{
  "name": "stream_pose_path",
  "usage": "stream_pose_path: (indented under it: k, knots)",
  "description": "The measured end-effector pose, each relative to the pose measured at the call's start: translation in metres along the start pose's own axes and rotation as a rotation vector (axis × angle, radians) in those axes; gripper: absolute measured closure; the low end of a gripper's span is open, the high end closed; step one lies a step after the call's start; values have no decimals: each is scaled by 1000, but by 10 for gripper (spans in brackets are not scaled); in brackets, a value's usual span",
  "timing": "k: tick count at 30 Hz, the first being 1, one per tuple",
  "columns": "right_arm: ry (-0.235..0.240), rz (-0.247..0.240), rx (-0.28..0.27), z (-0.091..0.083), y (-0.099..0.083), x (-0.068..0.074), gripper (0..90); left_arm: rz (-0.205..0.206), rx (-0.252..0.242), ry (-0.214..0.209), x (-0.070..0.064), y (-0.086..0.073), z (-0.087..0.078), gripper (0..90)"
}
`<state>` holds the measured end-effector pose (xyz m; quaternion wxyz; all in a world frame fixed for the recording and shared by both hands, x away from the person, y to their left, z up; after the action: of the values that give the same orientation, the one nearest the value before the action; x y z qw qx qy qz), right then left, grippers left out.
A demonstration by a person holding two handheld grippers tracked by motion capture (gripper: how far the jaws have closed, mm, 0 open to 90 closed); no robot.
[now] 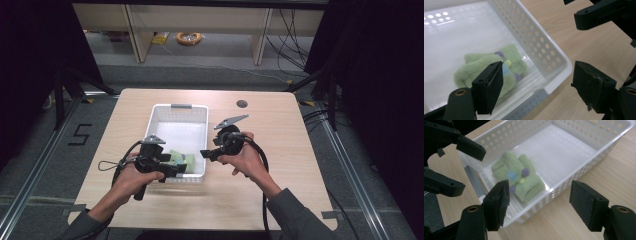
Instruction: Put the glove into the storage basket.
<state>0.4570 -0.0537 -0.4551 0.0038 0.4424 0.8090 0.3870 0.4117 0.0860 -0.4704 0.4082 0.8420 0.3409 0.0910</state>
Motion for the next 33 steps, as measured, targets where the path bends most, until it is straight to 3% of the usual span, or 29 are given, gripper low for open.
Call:
stream_pose_path:
  k: [2, 7, 8, 14, 20, 21, 22, 24, 25, 27, 29, 33]
  knots:
    - [6, -18, -15, -4, -1, -3, 333, -7, -7, -8, -6, 0, 0, 225]
    - [4, 0, -37, -12, -7, -9, 330, 9, -15, -30, -15, 0, -1, 195]
    - [-3, 3, -25, -16, -10, -11, 330, -9, -35, -24, -18, 2, 1, 193]
    - [1, -4, -50, -27, -17, -13, 330, 5, -47, -50, -26, -1, 0, 189]
    - [28, -11, -67, -34, -25, -12, 329, 38, -58, -49, -37, -4, 0, 189]
    - [30, -47, -76, -35, -26, -13, 329, 36, -62, -60, -40, -4, 0, 189]
    - [29, -9, -73, -37, -29, -12, 328, 46, -62, -62, -42, -5, 0, 189]
    - [13, -25, -97, -40, -31, -13, 328, 49, -63, -71, -47, -7, 1, 189]
    - [24, -4, -81, -42, -34, -10, 328, 53, -62, -76, -49, -7, 2, 189]
    - [20, -31, -98, -45, -36, -12, 327, 49, -76, -85, -53, -8, 3, 188]
    - [30, -8, -96, -48, -40, -9, 326, 60, -77, -97, -57, -9, 2, 184]
    - [41, -15, -109, -53, -47, -9, 321, 81, -88, -92, -65, -11, 5, 184]
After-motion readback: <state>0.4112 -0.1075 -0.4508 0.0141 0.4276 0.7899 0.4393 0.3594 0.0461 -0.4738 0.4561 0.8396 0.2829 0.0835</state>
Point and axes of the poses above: each handheld gripper's, and its own axes: z roughly forward along the jaws, y roughly out of its top, x roughly to its left, the point moved 9 cm from there along z, roughly forward along the jaws, and after that the axes turned 13 degrees about z, right-handed, at the moved point
